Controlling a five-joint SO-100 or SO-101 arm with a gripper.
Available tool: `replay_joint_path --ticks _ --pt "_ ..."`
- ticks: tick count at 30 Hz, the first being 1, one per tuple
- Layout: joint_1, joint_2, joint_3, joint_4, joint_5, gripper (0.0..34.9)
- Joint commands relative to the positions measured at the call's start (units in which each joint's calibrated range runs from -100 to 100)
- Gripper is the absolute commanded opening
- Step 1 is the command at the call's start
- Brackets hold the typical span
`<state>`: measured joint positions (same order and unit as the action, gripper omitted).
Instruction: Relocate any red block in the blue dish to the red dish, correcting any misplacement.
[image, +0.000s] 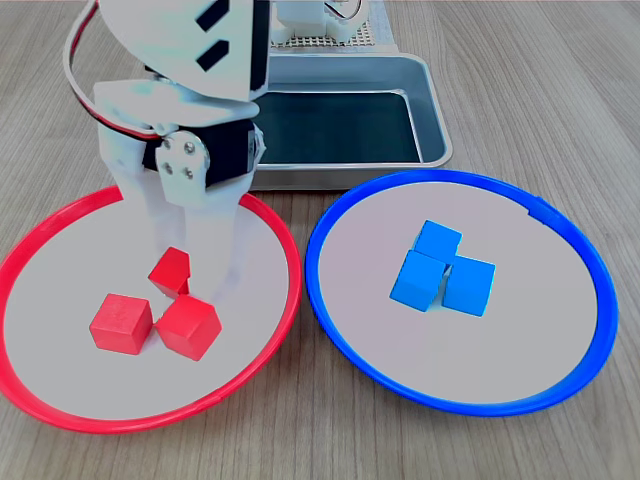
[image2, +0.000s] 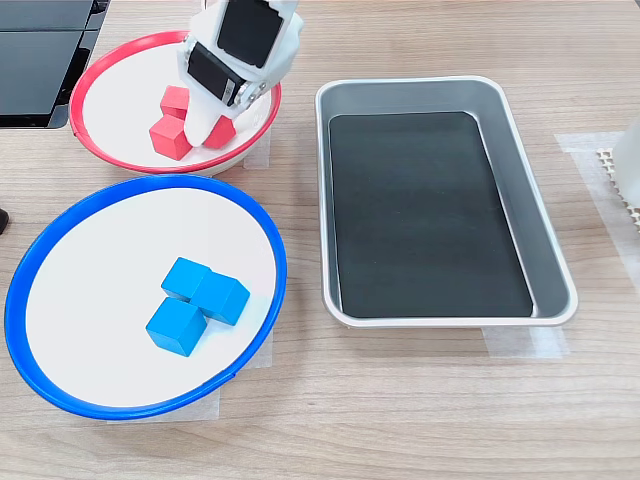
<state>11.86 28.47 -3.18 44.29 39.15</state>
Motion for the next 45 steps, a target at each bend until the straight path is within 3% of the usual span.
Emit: replay_joint_path --ticks 1,8,16,28,34,45 --pt "-0.8 0.57 -4.24 0.9 -0.63 4.0" --pt "-0.71 0.57 -5.97 1.73 -1.32 11.4" --pt "-0.61 -3.02 -6.34 2.06 -1.51 12.6" --pt "-3.06 -23.23 6.23 -3.72 -2.54 8.4" --pt "-8.99 -40.88 22.7 -7.27 -6.69 0.4" --pt "-16.05 -74.23 55.11 -9.83 -21.68 0.4"
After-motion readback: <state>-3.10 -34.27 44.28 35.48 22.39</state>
